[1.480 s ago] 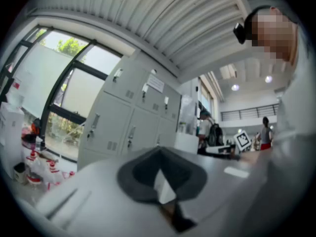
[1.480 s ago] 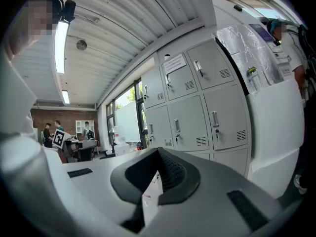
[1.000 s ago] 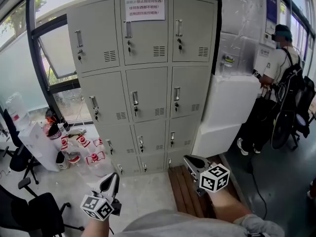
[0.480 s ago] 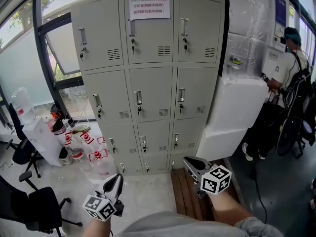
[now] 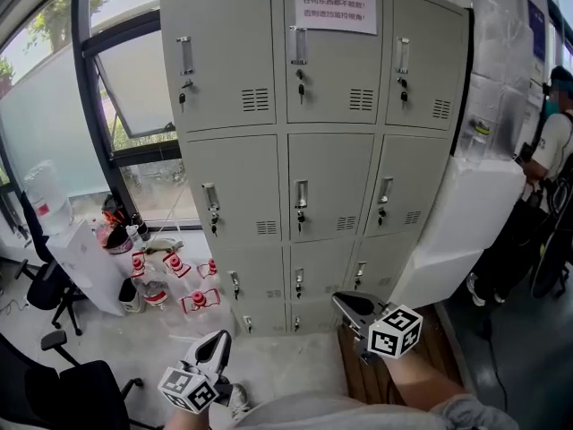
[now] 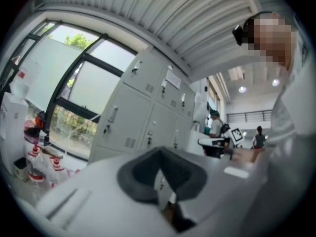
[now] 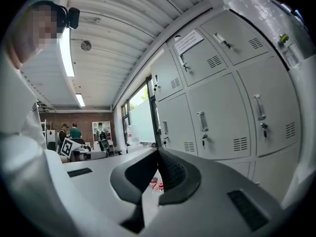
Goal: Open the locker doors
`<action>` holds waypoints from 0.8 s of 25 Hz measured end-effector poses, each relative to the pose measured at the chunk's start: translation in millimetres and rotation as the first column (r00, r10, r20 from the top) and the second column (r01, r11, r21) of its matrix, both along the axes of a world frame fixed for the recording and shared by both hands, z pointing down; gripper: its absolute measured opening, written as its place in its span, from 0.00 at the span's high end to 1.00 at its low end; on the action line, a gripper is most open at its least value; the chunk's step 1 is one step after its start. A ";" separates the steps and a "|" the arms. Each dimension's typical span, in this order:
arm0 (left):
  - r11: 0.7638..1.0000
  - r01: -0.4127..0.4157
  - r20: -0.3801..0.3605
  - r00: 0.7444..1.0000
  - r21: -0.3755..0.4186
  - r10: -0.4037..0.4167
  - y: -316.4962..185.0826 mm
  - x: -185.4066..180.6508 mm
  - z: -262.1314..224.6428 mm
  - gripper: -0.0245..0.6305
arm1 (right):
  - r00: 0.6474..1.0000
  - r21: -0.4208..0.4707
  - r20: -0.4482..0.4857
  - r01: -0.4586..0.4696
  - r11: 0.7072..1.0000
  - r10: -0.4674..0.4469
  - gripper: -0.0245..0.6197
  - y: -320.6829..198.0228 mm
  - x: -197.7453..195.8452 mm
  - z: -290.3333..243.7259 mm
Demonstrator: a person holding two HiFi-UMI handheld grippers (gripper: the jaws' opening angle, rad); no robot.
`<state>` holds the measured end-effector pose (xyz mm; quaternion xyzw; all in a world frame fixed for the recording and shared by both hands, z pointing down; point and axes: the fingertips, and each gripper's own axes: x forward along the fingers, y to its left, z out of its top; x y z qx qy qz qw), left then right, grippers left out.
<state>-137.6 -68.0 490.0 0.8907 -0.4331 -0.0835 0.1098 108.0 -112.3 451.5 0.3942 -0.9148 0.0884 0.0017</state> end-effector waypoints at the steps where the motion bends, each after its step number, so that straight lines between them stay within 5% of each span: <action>1: 1.000 -0.014 -0.003 1.000 0.008 0.014 -21.5 -18.0 3.5 0.96 | 1.000 0.015 0.000 0.001 1.000 -0.001 0.95 -19.4 -20.1 0.0; 11: 0.981 -0.173 0.076 0.983 0.085 0.167 -219.0 -162.7 -56.7 0.96 | 0.996 0.087 0.039 -0.081 0.993 0.078 0.95 -187.6 -173.4 -47.5; 20: 0.954 -0.200 0.065 0.980 0.222 0.190 -311.3 -143.2 -137.0 0.96 | 0.993 0.127 0.025 -0.121 0.984 0.119 0.95 -269.2 -180.7 -109.5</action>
